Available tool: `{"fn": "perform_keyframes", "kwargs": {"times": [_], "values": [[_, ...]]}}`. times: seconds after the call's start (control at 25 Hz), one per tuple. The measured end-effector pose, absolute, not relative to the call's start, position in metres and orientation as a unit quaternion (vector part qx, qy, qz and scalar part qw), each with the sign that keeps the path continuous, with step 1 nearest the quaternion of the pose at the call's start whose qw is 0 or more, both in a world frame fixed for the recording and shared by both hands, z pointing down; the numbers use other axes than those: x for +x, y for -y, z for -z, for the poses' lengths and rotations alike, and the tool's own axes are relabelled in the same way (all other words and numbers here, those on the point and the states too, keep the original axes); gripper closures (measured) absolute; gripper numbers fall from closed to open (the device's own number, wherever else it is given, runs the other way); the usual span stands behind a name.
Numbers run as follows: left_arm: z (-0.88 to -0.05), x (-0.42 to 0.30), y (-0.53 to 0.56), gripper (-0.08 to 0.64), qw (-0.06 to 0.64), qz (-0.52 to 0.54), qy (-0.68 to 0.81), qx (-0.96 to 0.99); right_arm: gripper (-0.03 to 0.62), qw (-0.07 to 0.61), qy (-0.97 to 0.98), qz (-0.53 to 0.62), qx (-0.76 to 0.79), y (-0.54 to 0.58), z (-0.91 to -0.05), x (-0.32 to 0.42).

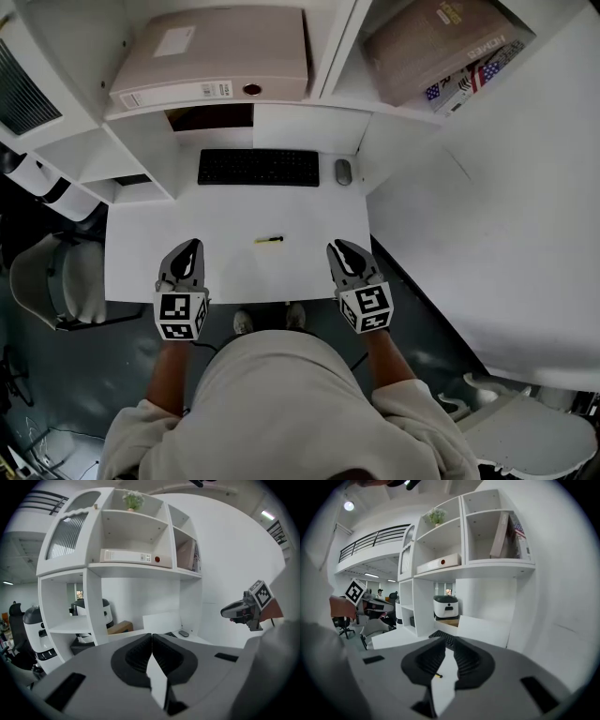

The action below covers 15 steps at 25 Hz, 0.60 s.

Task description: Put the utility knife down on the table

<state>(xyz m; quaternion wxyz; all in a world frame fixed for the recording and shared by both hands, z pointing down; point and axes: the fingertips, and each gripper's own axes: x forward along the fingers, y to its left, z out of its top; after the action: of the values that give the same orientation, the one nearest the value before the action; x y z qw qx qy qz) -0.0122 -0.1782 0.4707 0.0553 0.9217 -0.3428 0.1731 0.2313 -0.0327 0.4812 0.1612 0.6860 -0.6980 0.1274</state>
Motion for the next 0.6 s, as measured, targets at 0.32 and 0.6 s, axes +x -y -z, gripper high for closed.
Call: {"fn": "perform_keyframes", "kwargs": {"times": [0.32, 0.6], "values": [[-0.468, -0.005, 0.168, 0.554, 0.052, -0.171, 0.328, 0.928, 0.588, 0.127, 0.665, -0.110, 0.728, 0.003, -0.461, 0.241], [-0.465, -0.010, 0.161, 0.554, 0.053, -0.166, 0.331, 0.928, 0.589, 0.112, 0.645, -0.088, 0.751, -0.011, -0.448, 0.245]]}}
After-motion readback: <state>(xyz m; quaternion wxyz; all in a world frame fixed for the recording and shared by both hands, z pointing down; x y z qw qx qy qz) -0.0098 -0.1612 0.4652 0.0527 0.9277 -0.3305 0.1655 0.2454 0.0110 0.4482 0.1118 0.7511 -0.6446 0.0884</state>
